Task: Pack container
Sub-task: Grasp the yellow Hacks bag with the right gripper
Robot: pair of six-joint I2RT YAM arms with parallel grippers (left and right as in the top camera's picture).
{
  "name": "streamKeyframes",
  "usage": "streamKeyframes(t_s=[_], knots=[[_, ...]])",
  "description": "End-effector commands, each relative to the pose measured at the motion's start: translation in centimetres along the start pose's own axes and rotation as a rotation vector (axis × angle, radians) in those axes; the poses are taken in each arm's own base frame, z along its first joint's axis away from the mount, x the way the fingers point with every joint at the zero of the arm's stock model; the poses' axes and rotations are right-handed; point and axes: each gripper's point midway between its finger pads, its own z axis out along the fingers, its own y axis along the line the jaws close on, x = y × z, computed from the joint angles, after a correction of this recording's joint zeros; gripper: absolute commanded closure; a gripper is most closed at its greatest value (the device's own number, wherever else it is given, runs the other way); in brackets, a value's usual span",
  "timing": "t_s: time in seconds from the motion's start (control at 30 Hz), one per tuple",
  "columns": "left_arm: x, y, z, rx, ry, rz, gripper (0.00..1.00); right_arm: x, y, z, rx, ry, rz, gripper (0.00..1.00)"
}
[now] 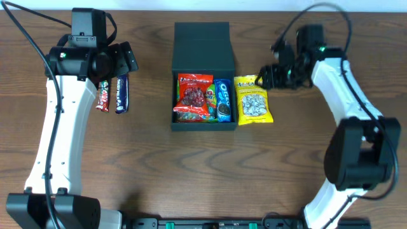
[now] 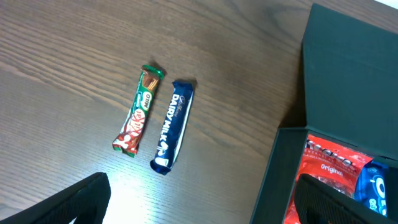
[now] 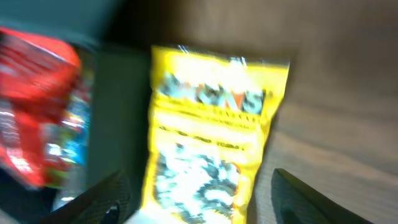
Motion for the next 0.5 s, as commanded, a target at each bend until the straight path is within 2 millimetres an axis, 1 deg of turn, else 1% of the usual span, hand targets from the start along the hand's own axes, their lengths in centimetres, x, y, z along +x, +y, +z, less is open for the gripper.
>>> streamKeyframes(t_s=[0.0,0.07,0.13,0.23,0.33,0.47], knots=[[-0.2,0.2,-0.1,-0.006,-0.006,0.015,0.05,0.9,-1.2,1.1,-0.008,0.016,-0.005,0.27],[-0.2,0.2,-0.1,-0.006,-0.006,0.015,0.05,1.3,-1.9,2.0,-0.019,0.017,0.008,0.27],[-0.2,0.2,-0.1,-0.006,-0.005,0.015,0.05,1.3,-1.9,2.6,-0.051,0.006,0.014,0.27],[-0.2,0.1,-0.1,-0.003,-0.005,0.015,0.05,1.2,-1.9,3.4,-0.079,0.006,0.019,0.24],[-0.2,0.1,-0.1,-0.004,-0.004,0.015,0.05,1.9,-2.1,4.7,-0.094,0.039,0.033,0.24],[-0.2,0.1,-0.1,-0.004,-0.003,0.015,0.05,2.3,-1.5,5.9,-0.167,0.055,0.050,0.24]])
